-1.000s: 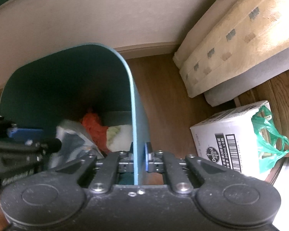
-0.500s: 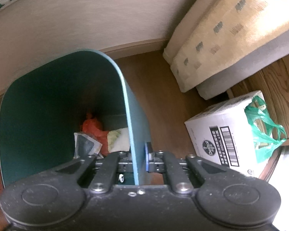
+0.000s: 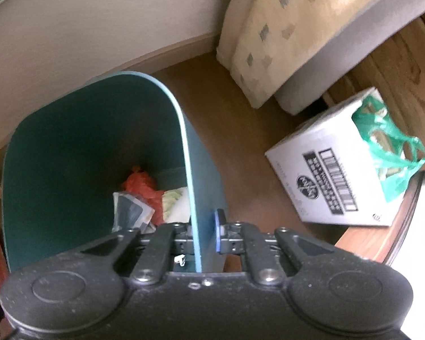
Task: Collect trash
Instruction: 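Move the left tool down and grasp the orange mesh net, then lower the orange mesh net into the wastebasket and open the left tool, then move the left tool to the orange snack packet and grasp it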
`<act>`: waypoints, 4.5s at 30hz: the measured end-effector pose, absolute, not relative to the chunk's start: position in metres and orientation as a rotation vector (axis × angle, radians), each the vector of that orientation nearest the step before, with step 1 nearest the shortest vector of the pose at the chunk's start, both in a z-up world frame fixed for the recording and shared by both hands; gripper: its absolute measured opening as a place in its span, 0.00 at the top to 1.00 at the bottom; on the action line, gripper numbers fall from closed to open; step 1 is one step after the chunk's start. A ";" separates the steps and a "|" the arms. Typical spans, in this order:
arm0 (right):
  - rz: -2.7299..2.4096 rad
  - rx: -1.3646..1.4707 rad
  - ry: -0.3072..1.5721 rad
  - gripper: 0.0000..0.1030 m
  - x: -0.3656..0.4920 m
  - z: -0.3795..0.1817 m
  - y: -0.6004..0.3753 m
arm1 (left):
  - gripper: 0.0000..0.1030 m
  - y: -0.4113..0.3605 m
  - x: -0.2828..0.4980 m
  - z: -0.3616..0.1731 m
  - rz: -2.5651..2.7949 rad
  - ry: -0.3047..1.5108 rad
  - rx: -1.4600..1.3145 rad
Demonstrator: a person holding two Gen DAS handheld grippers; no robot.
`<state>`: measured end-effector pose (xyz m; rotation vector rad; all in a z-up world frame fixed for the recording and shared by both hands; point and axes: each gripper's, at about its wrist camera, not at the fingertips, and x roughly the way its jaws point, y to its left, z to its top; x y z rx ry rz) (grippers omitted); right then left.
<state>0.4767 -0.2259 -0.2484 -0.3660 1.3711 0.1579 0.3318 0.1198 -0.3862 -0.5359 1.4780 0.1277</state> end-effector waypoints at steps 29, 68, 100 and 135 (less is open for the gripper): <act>0.211 -0.347 1.373 0.91 0.485 -0.252 -0.241 | 0.67 0.105 0.352 -0.540 0.470 1.648 -0.810; 0.168 -0.381 1.281 0.90 0.452 -0.245 -0.213 | 0.88 -0.031 0.386 -0.216 -0.072 1.326 -0.445; 0.154 -0.364 1.247 0.91 0.450 -0.246 -0.211 | 0.34 -0.032 0.367 -0.232 -0.156 1.289 -0.430; 0.549 -0.920 1.428 0.89 0.458 -0.267 -0.186 | 0.34 0.189 0.343 -0.484 0.517 1.432 -0.611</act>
